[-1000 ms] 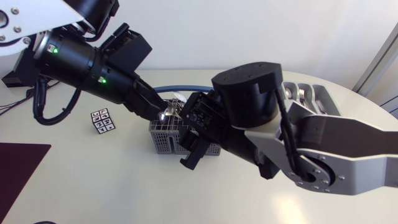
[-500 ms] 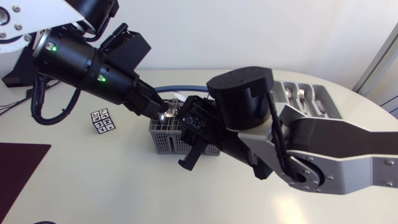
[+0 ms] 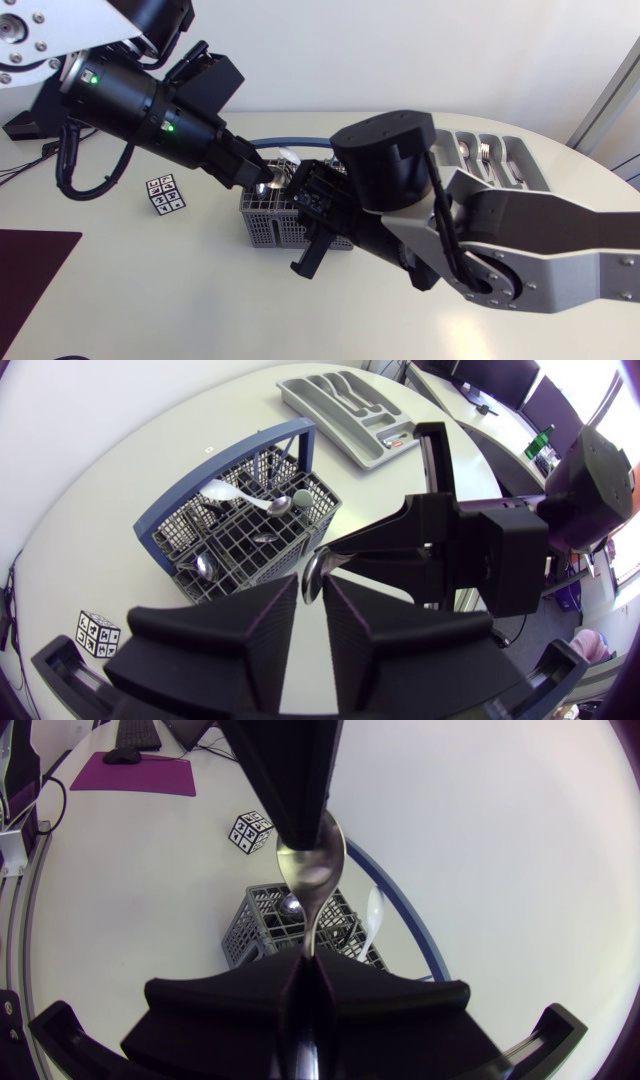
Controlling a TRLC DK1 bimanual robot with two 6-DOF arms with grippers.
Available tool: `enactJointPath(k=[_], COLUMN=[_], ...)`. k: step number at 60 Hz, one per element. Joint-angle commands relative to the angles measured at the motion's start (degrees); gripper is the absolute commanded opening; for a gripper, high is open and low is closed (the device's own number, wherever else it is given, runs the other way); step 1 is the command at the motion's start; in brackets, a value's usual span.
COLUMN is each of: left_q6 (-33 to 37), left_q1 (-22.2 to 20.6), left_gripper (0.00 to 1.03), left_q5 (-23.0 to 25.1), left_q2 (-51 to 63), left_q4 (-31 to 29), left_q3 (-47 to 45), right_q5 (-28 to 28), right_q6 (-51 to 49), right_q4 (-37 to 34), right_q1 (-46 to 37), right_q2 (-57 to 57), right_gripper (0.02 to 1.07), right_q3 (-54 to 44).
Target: Transfer all utensils from the basket to the drawer tray.
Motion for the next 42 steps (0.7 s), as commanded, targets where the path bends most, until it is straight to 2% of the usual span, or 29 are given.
enactJointPath(k=[1,3,7,14,25,32,42], left_q6=[-1.9,-2.1,-2.7,-2.5,-0.2,2.0,3.2], left_q1=[0.5,0.6,1.5,4.1,8.9,10.0,10.4], left_gripper=[0.58,0.67,0.77,0.84,0.84,0.84,0.84], left_q5=[0.5,0.5,0.5,0.5,0.6,1.3,1.4], left_q2=[0.9,0.8,0.2,-0.4,-0.1,0.6,1.5], left_q4=[-0.6,-0.4,1.0,2.6,3.4,4.0,6.1], left_q3=[1.7,2.0,2.7,4.0,4.2,0.9,-3.2], right_q5=[-0.2,-0.6,-1.9,-5.1,-13.9,-22.8,-32.1], right_q6=[-0.6,-0.5,-0.5,-0.5,-2.2,-6.4,-17.7], right_q4=[-1.1,-1.9,-3.5,-7.0,-13.3,-18.9,-26.6], right_q1=[-0.1,-0.2,-0.6,-2.7,-10.7,-19.7,-32.9], right_q2=[-0.6,-1.0,-2.1,-4.4,-10.1,-12.2,-13.6], right_gripper=[0.07,0.07,0.07,0.07,0.07,0.07,0.07], right_q3=[0.1,0.2,0.0,-0.7,-2.1,-2.8,-4.5])
